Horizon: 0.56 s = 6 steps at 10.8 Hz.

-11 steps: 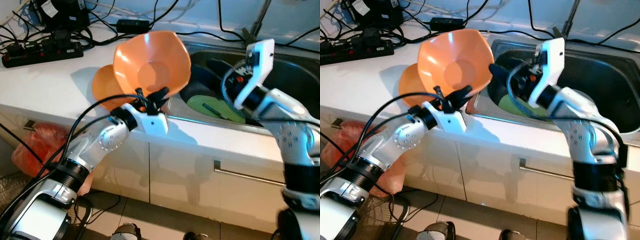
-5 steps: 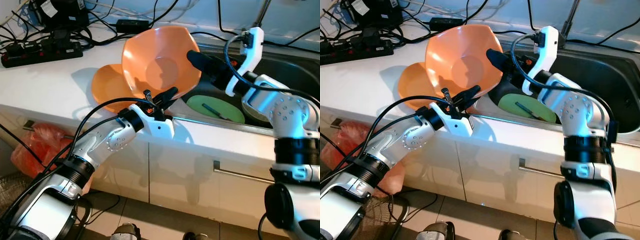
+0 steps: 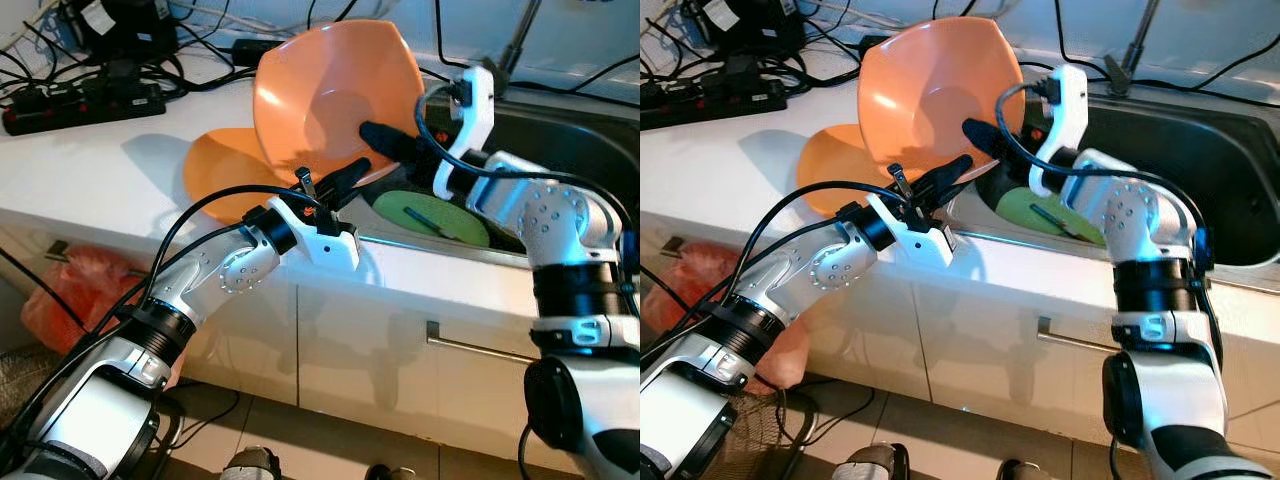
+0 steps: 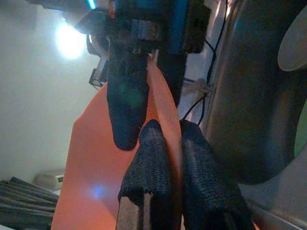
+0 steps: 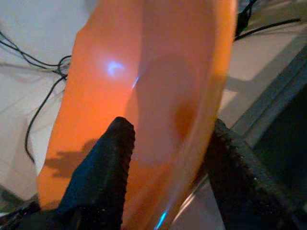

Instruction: Kitchen organization

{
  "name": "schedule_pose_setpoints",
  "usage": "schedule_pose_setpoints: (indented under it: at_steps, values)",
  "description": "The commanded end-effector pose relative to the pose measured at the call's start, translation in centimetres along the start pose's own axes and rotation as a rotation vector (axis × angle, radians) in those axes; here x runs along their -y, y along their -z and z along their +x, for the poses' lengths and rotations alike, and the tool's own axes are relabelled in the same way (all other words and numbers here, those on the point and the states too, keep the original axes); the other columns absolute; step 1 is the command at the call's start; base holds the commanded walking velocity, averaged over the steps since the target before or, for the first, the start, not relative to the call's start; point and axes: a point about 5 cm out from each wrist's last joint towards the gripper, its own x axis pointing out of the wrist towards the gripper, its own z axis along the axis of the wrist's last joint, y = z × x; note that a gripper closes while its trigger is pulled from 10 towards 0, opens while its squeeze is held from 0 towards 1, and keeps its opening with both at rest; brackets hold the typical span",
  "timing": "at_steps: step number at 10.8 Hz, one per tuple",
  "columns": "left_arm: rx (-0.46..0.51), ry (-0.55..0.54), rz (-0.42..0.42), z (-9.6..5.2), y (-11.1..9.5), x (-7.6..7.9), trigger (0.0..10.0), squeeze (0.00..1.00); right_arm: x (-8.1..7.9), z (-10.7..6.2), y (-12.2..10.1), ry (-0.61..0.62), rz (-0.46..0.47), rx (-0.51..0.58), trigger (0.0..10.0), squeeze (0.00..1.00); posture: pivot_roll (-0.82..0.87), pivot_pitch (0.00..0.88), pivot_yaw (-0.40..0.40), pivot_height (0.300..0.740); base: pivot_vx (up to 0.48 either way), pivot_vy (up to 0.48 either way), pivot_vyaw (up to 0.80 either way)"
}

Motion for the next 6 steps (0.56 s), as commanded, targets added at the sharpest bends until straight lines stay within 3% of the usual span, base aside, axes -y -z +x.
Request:
schedule_pose_setpoints:
  at_steps: [1, 2, 3, 4, 6]
  values:
    - [0.039, -0.053, 0.020, 0.5, -0.5, -1.0, 0.0, 0.00, 0.5, -0.1, -0.6, 0.039, -0.032, 0.014, 10.0, 0.00, 0.10, 0.068, -0.035, 0.740, 0.000, 0.000, 0.00]
    - [0.042, -0.052, 0.018, 0.5, -0.5, -0.9, 0.0, 0.00, 0.7, -0.1, -0.6, 0.046, -0.028, 0.014, 10.0, 0.00, 0.10, 0.068, -0.035, 0.740, 0.000, 0.000, 0.00]
    - [0.049, -0.049, 0.016, 0.5, -0.6, -0.7, 0.0, 0.00, 1.2, 0.0, -0.7, 0.085, -0.028, 0.019, 3.5, 0.00, 0.10, 0.068, -0.035, 0.740, 0.000, 0.000, 0.00]
    - [0.050, -0.047, 0.016, 0.5, -0.7, -0.7, 0.0, 0.00, 1.4, 0.0, -0.9, 0.100, -0.036, 0.026, 0.0, 0.00, 0.10, 0.068, -0.035, 0.740, 0.000, 0.000, 0.00]
    - [0.047, -0.040, 0.021, 0.5, -0.5, -0.5, 0.0, 0.00, 1.8, 0.2, -1.5, 0.134, -0.053, 0.002, 0.0, 0.00, 0.10, 0.068, -0.040, 0.740, 0.000, 0.000, 0.00]
